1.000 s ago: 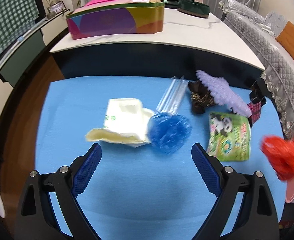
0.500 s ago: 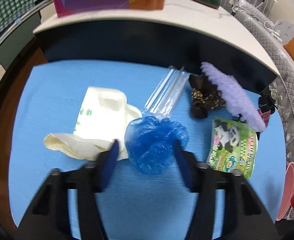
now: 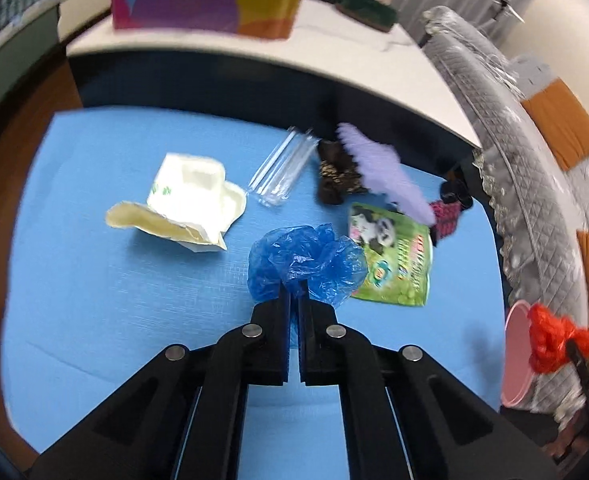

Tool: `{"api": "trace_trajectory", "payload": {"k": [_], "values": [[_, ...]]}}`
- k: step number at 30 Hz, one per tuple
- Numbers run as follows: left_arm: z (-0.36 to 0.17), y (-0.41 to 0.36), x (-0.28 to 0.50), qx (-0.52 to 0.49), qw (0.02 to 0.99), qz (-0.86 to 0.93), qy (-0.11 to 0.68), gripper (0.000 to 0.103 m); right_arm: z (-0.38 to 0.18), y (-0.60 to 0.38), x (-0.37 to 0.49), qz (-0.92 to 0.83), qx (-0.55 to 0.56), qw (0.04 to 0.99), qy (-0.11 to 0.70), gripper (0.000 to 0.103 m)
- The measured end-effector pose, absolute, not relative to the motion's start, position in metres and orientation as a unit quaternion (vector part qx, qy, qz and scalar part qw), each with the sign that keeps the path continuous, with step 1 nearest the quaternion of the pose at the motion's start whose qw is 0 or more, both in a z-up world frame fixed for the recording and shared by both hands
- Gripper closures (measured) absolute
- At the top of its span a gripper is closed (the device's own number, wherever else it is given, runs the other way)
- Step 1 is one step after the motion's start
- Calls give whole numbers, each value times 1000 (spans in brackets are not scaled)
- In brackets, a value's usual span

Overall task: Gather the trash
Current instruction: 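Carry the orange-red bag and blue bag over the pink wastebasket with both tools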

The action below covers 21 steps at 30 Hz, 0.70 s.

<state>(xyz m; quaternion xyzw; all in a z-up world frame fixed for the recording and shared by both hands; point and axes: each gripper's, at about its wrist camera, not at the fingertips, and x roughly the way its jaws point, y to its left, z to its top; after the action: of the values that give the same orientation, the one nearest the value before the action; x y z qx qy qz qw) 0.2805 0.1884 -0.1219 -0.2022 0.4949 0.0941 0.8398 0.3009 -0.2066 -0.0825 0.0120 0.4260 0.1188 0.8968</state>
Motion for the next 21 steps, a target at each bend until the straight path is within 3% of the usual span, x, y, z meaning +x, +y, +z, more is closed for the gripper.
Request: {"api": "trace_trajectory", "payload": {"k": [8, 21], "values": [[-78, 122, 276, -151, 861, 42, 483, 100, -65, -249, 276, 91, 38, 910, 403, 71], [-36, -73, 284, -53, 882, -103, 457, 100, -57, -344, 244, 10, 73, 926, 370, 71]]}}
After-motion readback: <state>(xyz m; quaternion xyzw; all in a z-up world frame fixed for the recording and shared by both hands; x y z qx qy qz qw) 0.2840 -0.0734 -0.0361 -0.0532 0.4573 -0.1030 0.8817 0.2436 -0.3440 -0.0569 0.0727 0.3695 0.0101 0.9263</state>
